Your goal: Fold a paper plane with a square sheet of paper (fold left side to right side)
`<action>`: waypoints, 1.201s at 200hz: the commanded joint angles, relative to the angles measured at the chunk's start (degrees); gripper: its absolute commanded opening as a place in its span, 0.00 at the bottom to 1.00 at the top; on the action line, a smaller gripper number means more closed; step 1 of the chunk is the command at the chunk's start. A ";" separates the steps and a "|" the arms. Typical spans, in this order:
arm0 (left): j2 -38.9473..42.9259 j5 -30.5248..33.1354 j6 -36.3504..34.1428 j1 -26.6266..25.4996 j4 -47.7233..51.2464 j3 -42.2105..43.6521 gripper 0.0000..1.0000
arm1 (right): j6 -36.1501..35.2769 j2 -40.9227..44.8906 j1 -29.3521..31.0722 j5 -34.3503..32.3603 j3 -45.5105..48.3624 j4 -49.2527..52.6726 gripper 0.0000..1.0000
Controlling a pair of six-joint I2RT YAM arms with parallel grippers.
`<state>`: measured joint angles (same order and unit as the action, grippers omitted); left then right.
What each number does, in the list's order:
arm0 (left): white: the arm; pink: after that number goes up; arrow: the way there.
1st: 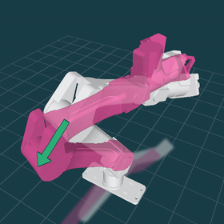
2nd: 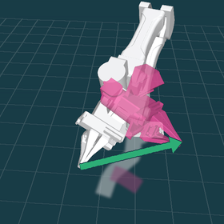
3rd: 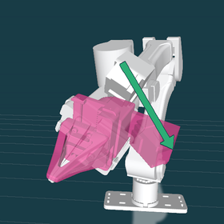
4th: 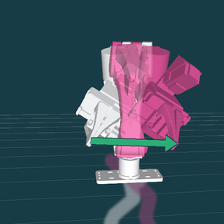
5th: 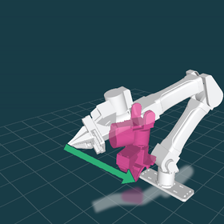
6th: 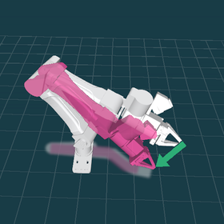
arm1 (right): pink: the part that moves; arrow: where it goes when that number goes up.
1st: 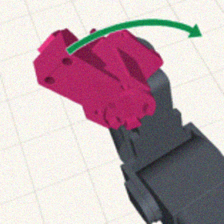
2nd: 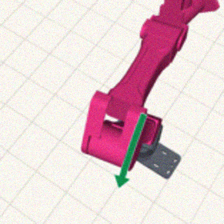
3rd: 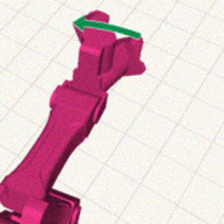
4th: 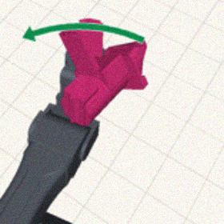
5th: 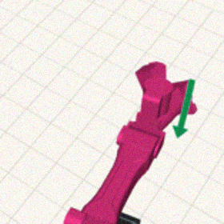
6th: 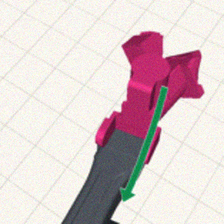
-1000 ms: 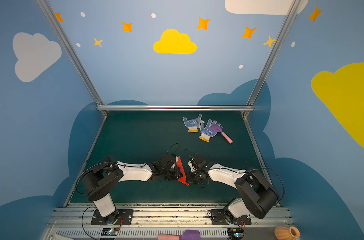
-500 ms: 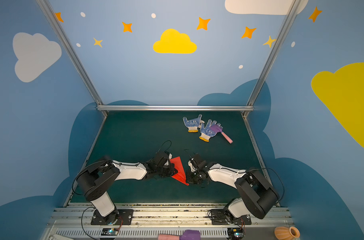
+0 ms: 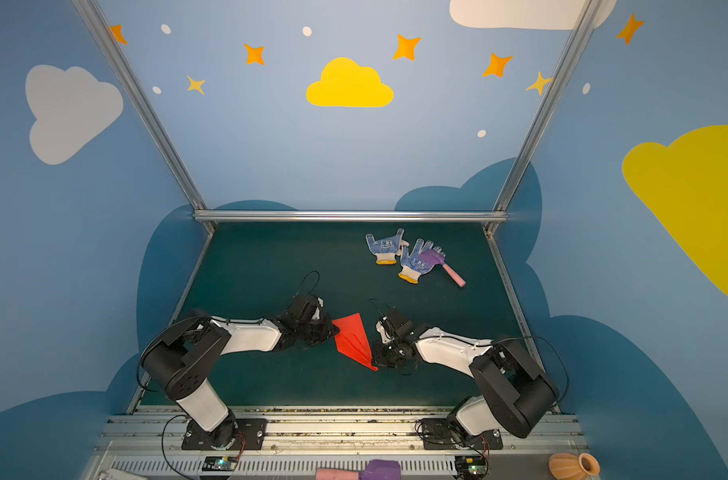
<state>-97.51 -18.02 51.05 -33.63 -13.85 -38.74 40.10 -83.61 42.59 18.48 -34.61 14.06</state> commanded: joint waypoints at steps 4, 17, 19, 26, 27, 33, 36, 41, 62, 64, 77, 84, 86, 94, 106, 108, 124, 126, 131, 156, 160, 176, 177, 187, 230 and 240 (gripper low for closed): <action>-1.48 11.58 -0.85 5.22 15.88 2.66 0.03 | 0.12 -3.41 0.86 -2.31 3.76 3.60 0.00; 0.45 11.52 -2.45 6.16 16.80 1.95 0.04 | 0.06 -3.62 0.90 -2.27 3.60 3.35 0.00; 0.78 11.58 -2.86 6.19 17.05 1.79 0.04 | 0.07 -3.65 0.91 -2.23 3.72 3.34 0.00; 2.32 12.18 -4.44 6.14 18.75 0.73 0.03 | 0.07 -3.87 0.91 -2.22 3.66 3.28 0.00; 2.54 12.29 -4.76 6.04 19.07 0.53 0.04 | 0.07 -3.85 0.91 -2.22 3.67 3.27 0.00; 3.78 12.76 -6.28 5.79 20.59 -0.48 0.04 | 0.06 -3.85 0.85 -2.13 3.72 3.17 0.00; 4.55 12.83 -7.24 5.62 21.09 -0.86 0.04 | 0.07 -3.92 0.90 -2.13 3.68 3.12 0.00; 5.93 13.04 -8.46 5.11 21.88 -1.41 0.04 | 0.07 -3.93 0.87 -2.09 3.66 3.00 0.00; 10.33 12.40 -12.78 1.30 25.42 -4.23 0.04 | 0.15 -3.93 0.92 -2.11 3.77 2.94 0.00; 10.55 12.29 -12.94 0.69 25.75 -4.54 0.04 | 0.16 -3.88 0.98 -2.08 3.76 2.91 0.00; 10.87 10.93 -14.48 -3.22 26.86 -6.64 0.03 | 0.16 -3.82 0.97 -2.13 3.89 2.85 0.00; 10.40 10.60 -14.84 -5.57 27.44 -7.89 0.04 | 0.16 -3.75 0.96 -2.13 3.86 2.89 0.00; 10.19 10.37 -15.01 -6.25 27.46 -8.20 0.03 | 0.16 -3.75 0.99 -2.13 3.87 2.90 0.00; 9.24 9.55 -15.42 -8.85 27.23 -9.46 0.04 | 0.15 -3.67 0.93 -2.13 3.97 2.89 0.00; 7.23 8.76 -15.58 -12.30 27.20 -11.49 0.03 | 0.20 -3.66 0.93 -2.22 4.11 2.81 0.00; 6.85 8.63 -15.66 -13.00 27.20 -11.87 0.03 | 0.23 -3.71 0.99 -2.22 4.11 2.81 0.00; 3.95 7.54 -15.62 -16.06 26.84 -14.34 0.04 | 0.33 -3.67 1.00 -2.20 4.11 2.71 0.00; 3.42 7.40 -15.58 -16.39 26.76 -14.63 0.03 | 0.33 -3.66 0.98 -2.20 4.11 2.72 0.00; 2.46 7.14 -15.62 -17.09 26.37 -15.20 0.04 | 0.31 -3.66 0.95 -2.21 4.12 2.72 0.00; -1.94 6.24 -15.56 -19.25 25.71 -18.03 0.03 | 0.33 -3.66 0.98 -2.22 4.08 2.71 0.00; -2.49 6.24 -15.67 -19.42 25.63 -18.32 0.04 | 0.33 -3.67 0.95 -2.21 4.03 2.71 0.00; -4.29 4.45 -15.97 -19.81 25.69 -19.45 0.04 | 0.34 -3.73 0.96 -2.15 3.98 2.64 0.00; -4.36 4.47 -15.98 -19.85 25.70 -19.49 0.04 | 0.34 -3.78 0.94 -2.14 4.00 2.68 0.00; -5.20 3.92 -16.27 -19.94 25.62 -19.83 0.04 | 0.33 -3.79 0.98 -2.16 4.01 2.72 0.00; -7.30 3.49 -17.13 -20.07 26.02 -20.97 0.04 | 0.37 -4.43 0.92 -2.03 4.07 2.12 0.00; -7.62 3.34 -17.22 -20.03 26.06 -20.98 0.03 | 0.46 -4.54 0.95 -2.04 4.11 2.01 0.00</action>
<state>-103.92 -13.98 35.16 -53.54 10.74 -58.74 40.12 -83.59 42.59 18.52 -34.13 13.30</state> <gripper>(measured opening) 0.047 0.050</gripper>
